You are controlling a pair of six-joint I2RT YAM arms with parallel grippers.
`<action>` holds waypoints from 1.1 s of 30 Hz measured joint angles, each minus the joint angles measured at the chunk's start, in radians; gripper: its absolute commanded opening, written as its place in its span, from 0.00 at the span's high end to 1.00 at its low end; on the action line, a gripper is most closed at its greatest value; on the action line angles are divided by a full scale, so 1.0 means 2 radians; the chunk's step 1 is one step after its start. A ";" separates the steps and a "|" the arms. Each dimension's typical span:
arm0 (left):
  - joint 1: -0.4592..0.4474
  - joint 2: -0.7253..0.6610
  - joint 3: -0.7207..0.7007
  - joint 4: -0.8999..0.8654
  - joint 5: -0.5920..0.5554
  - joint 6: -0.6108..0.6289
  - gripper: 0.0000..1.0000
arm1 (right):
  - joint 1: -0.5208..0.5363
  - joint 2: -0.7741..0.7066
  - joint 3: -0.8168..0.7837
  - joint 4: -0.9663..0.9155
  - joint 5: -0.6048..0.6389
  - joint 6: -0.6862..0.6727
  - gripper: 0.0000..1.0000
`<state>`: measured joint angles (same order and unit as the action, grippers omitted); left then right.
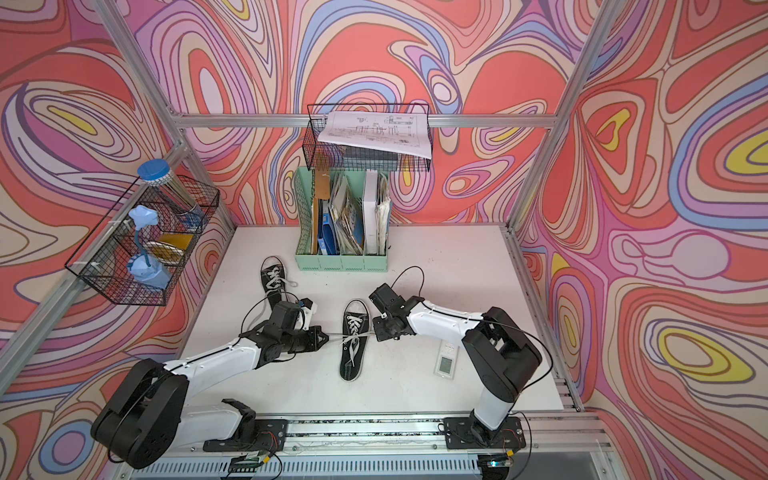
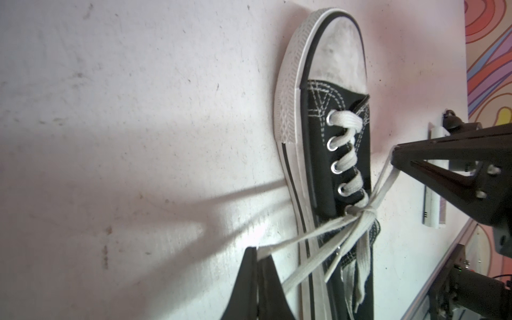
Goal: Tie the shoes
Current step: Tie the shoelace on the shoe.
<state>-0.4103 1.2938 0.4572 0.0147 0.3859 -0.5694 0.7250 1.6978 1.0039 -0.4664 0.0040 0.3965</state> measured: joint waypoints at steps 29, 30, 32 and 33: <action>0.003 -0.134 -0.010 -0.049 -0.065 0.012 0.18 | 0.025 -0.108 -0.035 0.065 -0.069 -0.017 0.43; 0.003 -0.134 -0.010 -0.050 -0.066 0.014 0.18 | 0.023 -0.122 -0.037 0.057 -0.061 -0.019 0.43; 0.003 -0.134 -0.010 -0.051 -0.068 0.016 0.17 | 0.017 -0.157 -0.039 0.043 -0.052 -0.022 0.42; 0.003 -0.134 -0.010 -0.051 -0.069 0.018 0.17 | 0.013 -0.177 -0.039 0.040 -0.052 -0.023 0.42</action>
<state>-0.4038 1.0248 0.4366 -0.0875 0.2481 -0.5339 0.7502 1.3445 0.9268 -0.3859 -0.0998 0.3508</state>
